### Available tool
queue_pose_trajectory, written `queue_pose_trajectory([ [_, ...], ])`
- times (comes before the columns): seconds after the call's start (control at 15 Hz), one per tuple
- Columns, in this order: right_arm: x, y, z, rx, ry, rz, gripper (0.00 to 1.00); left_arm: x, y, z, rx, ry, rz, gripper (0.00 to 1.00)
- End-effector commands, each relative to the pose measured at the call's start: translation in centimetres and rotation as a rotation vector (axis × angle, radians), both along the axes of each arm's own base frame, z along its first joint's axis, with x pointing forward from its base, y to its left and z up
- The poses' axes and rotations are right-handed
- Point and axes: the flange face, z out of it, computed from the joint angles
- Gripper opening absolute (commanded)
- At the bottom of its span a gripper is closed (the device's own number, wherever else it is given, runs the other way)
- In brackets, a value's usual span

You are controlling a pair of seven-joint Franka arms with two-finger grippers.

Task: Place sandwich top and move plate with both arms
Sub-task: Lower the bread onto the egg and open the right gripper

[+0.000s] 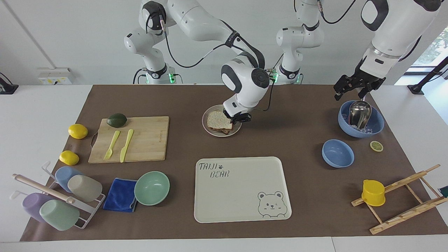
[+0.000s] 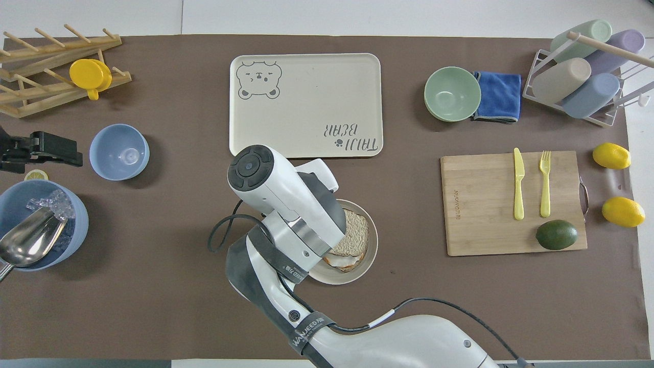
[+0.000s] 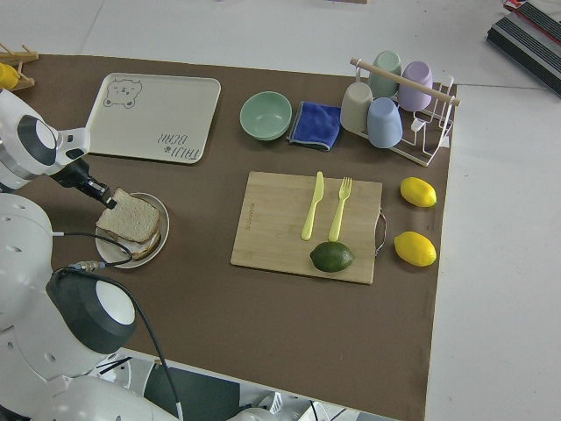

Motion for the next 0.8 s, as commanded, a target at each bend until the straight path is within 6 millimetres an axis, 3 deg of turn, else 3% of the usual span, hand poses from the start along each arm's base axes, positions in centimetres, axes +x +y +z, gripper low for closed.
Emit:
queue_pose_trajectory([
  [0.0, -0.3, -0.9, -0.1, 0.045, -0.004, -0.044, 0.99, -0.8, 0.4, 0.0, 0.009, -0.022, 0.002, 1.00],
  [0.33, 0.1, -0.8, 0.9, 0.081, 0.000, -0.067, 1.00, -0.8, 0.4, -0.1, 0.009, -0.021, -0.001, 1.00],
  [0.47, 1.4, -2.4, 4.2, 0.118, -0.032, -0.086, 1.00, -0.8, 0.4, -0.2, 0.008, -0.019, -0.001, 1.00],
  [0.73, 3.8, -9.1, 12.3, 0.190, -0.079, -0.079, 1.00, -1.6, -0.2, -1.8, 0.001, -0.043, -0.012, 1.00],
])
